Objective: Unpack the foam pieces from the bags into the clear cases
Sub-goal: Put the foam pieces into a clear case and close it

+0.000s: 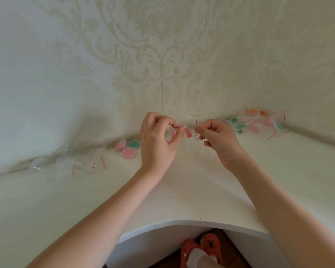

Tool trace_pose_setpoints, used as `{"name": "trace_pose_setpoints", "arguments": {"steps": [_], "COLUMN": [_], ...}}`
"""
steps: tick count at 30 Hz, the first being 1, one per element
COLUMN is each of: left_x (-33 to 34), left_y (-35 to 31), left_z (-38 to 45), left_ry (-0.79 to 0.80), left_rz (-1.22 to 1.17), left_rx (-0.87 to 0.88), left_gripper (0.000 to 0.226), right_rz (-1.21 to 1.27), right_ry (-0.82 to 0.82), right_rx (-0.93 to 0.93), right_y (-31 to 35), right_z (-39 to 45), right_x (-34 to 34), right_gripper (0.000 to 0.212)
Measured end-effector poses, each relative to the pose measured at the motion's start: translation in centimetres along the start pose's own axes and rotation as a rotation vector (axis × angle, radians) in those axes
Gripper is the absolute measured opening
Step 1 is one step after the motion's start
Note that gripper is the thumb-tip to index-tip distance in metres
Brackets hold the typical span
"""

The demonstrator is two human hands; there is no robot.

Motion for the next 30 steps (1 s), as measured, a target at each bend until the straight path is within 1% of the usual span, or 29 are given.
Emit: {"name": "trace_pose_setpoints", "arguments": {"steps": [2,3,5,6,8,10,11,15,18,20,23,26,28,30], "left_x": [0.2,0.5,1.4,1.9,2.9,3.6,3.9,4.8,4.8,4.9,4.9,4.8,4.8,5.1], "left_y": [-0.6,-0.6,-0.3,0.0,1.1,2.0,2.4,3.6,4.0,4.1,4.2,3.9,3.4,2.9], "left_z": [-0.1,-0.2,-0.3,-0.5,-1.1,-1.8,-2.1,-2.8,-3.2,-3.2,-3.0,-2.6,-2.6,-3.0], "left_ry": [0.030,0.068,0.178,0.238,0.346,0.402,0.417,0.442,0.436,0.444,0.439,0.447,0.492,0.552], "left_rz": [-0.044,-0.077,-0.158,-0.203,-0.302,-0.418,-0.467,-0.546,-0.548,-0.577,-0.601,-0.482,-0.365,-0.317], "left_rx": [0.034,0.024,-0.054,-0.131,-0.349,-0.538,-0.606,-0.806,-0.900,-0.921,-0.894,-0.759,-0.658,-0.614], "left_gripper": [0.019,0.019,0.019,0.018,0.017,0.017,0.017,0.015,0.015,0.017,0.018,0.020,0.024,0.030], "right_rz": [0.004,-0.002,-0.045,-0.077,-0.135,-0.170,-0.194,-0.320,-0.348,-0.334,-0.280,-0.274,-0.323,-0.385], "right_ry": [0.006,0.026,0.079,0.104,0.135,0.153,0.156,0.157,0.180,0.171,0.150,0.135,0.133,0.162], "right_rx": [-0.025,-0.043,-0.082,-0.099,-0.119,-0.145,-0.169,-0.276,-0.273,-0.265,-0.244,-0.214,-0.230,-0.263], "right_y": [0.3,0.5,0.8,0.7,0.5,0.5,0.6,1.5,1.4,1.4,1.5,0.9,0.8,0.9], "right_z": [0.0,-0.1,-0.3,-0.4,-0.4,-0.4,-0.5,-0.9,-1.1,-1.0,-0.8,-0.8,-1.1,-1.6], "right_x": [0.1,0.3,1.0,1.3,1.6,1.8,1.8,1.9,2.3,2.2,2.0,2.1,2.5,3.0], "right_gripper": [0.022,0.023,0.022,0.021,0.020,0.018,0.019,0.024,0.021,0.020,0.022,0.022,0.020,0.019]}}
Point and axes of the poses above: each hand's wrist, its own z-axis towards the middle knuckle, its own x-axis out of the palm, y = z × x, the point moved 8 cm from there along z, towards the middle knuckle, and after that the axes turned 6 degrees about -x, right-handed, at the moved point
